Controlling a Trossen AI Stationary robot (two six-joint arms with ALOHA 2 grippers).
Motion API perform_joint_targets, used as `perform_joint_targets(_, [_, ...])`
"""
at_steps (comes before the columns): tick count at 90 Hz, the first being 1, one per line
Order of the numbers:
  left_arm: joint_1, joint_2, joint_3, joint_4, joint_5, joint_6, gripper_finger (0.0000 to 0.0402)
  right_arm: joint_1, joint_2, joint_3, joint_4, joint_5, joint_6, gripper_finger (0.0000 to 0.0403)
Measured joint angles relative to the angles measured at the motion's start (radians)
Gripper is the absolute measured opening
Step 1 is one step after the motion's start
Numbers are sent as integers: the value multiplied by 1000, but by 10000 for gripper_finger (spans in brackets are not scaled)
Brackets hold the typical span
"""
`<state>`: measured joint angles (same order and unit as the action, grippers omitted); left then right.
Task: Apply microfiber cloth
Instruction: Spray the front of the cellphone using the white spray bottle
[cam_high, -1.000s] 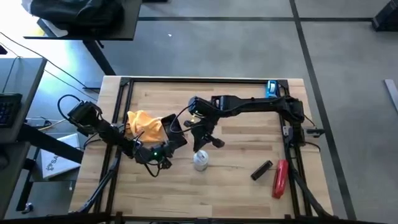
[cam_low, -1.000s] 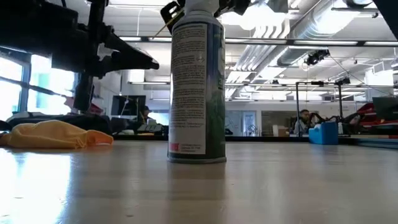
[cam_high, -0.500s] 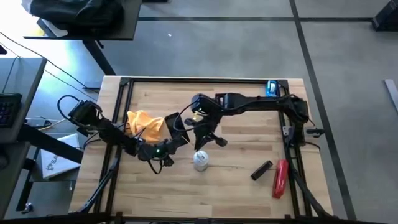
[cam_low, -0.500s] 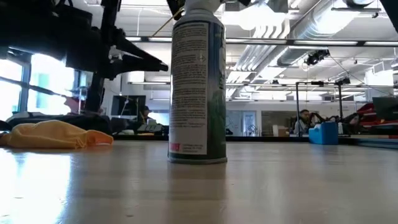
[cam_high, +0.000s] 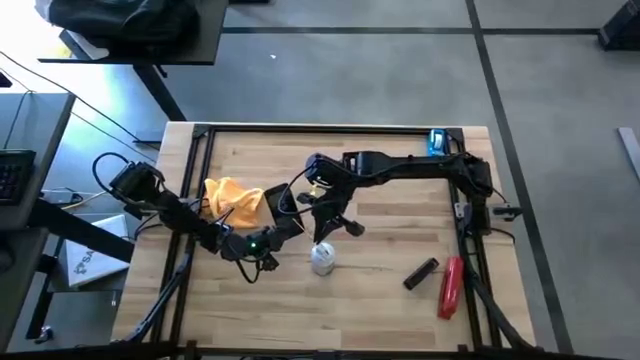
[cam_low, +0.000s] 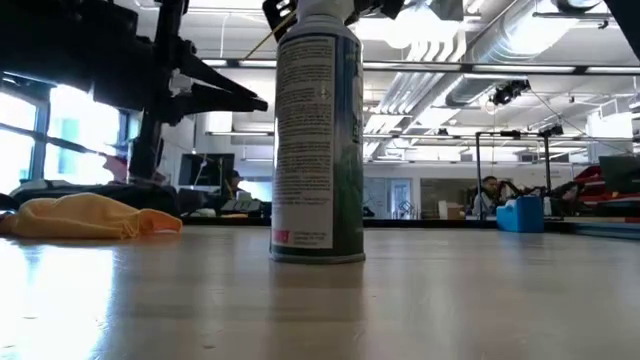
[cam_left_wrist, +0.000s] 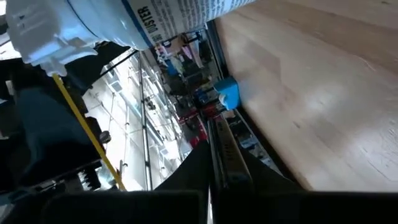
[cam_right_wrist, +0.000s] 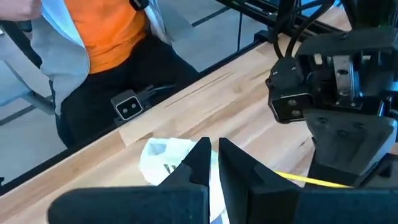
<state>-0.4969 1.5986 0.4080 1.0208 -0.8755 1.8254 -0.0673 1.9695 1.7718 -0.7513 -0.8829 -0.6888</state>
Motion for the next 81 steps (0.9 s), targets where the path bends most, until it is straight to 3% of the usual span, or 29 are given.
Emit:
perform_joint_targets(53, [21,0,0,-7,2,-9,8,2,17,0,-9,-6,0,0])
perform_joint_targets(81, [40,0,0,-9,66,-30,8,2,32,2,-23,-11,3,0])
